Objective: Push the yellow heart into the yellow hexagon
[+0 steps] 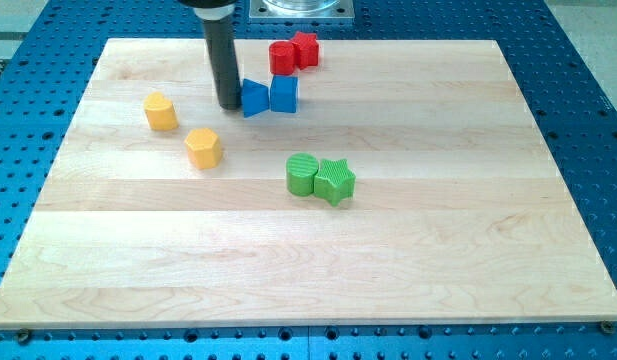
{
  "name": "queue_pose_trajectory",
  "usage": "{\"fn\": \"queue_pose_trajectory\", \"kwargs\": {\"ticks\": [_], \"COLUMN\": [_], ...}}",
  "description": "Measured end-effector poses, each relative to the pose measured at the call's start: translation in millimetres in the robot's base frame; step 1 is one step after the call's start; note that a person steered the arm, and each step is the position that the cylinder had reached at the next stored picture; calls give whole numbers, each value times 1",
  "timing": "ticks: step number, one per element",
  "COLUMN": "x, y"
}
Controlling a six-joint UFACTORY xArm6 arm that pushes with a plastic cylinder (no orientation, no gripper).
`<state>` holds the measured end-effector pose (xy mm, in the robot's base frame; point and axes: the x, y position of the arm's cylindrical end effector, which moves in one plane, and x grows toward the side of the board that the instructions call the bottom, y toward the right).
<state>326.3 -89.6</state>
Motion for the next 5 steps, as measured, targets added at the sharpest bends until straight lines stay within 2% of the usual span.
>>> {"fn": "queue_pose_trajectory", "kwargs": {"ticks": [1,2,3,4,5], "x": [7,-18,-24,6,12], "y": [-21,-56,-93,-84,-89]}}
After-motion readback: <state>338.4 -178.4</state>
